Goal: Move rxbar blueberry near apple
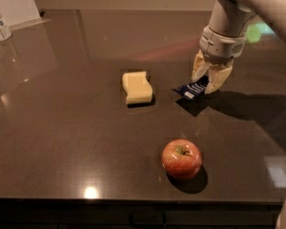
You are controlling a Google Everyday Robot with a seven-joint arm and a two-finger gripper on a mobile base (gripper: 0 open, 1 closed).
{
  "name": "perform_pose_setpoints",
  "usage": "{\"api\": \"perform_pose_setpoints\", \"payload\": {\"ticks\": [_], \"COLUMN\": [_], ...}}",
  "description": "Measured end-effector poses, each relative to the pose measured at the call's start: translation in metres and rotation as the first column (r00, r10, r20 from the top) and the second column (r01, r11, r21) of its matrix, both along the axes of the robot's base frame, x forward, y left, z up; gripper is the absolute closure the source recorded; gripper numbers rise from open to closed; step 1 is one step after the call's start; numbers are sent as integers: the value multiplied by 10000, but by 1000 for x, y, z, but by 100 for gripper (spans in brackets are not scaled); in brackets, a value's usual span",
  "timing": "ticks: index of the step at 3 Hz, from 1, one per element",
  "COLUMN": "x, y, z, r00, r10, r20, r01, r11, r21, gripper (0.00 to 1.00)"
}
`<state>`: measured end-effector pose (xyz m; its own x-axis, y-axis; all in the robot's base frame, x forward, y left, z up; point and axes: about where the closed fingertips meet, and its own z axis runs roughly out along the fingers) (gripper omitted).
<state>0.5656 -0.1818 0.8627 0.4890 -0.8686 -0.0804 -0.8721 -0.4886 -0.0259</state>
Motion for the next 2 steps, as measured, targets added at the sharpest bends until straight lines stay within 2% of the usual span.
{"api": "perform_pose_setpoints", "payload": {"ticks": [1, 2], "x": [-21, -44], "y": [0, 1], "z": [10, 18], "r00": [9914, 9665], "r10": [-1285, -2467], "r20": [-253, -712], "r01": [1292, 2510], "r11": [9912, 9661], "r21": [287, 600], "gripper": [100, 100]}}
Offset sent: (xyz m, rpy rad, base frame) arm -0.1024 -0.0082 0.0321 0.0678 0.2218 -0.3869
